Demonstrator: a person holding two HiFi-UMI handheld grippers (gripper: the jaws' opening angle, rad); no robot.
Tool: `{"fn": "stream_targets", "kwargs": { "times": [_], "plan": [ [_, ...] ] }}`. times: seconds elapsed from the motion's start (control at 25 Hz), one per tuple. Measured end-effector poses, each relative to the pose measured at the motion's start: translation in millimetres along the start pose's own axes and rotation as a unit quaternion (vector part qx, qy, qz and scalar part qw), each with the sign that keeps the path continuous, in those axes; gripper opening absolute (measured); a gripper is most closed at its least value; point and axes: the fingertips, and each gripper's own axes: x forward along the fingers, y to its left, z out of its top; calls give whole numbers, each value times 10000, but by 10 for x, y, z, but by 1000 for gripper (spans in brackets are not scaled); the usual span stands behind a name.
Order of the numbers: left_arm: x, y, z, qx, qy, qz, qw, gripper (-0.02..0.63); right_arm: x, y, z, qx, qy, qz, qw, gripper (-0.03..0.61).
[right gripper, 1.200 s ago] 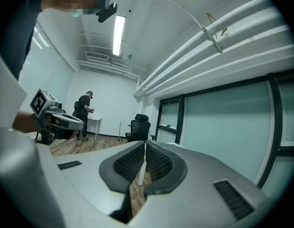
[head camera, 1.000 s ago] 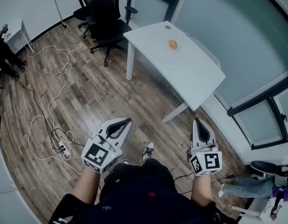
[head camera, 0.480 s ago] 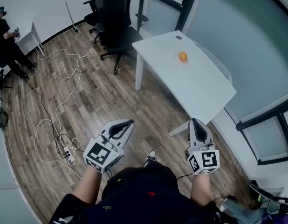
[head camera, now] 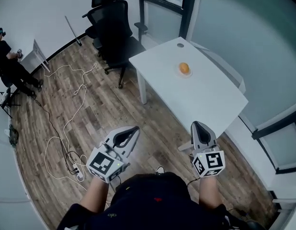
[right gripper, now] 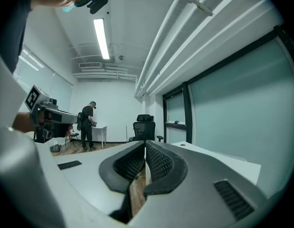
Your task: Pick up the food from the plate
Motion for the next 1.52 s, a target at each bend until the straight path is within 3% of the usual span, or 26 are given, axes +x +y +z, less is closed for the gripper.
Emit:
{"fn": "stream_targets", "kwargs": {
  "times": [0.52, 0.64, 0.8, 0.96, 1.52],
  "plan": [
    [1086, 210, -88, -163, 284, 250, 9991, 23, 582, -849, -514, 444, 227, 229, 9985, 26],
    [1229, 327, -47, -89, 124, 166, 9997, 23, 679, -995, -548, 412, 253, 50, 9988, 26],
    [1569, 535, -54, -51, 23, -112, 9999, 23, 863, -1445, -554, 448, 256, -506, 9974, 26],
    [1875, 922, 2, -94, -4, -348, 9994, 23, 1196, -1653, -432, 389, 277, -866, 9951, 26],
    [2935, 2818, 79, -87, 79, -1183, 9929, 23, 3034, -1660, -139, 138, 544, -1578, 9859, 26]
  ]
}}
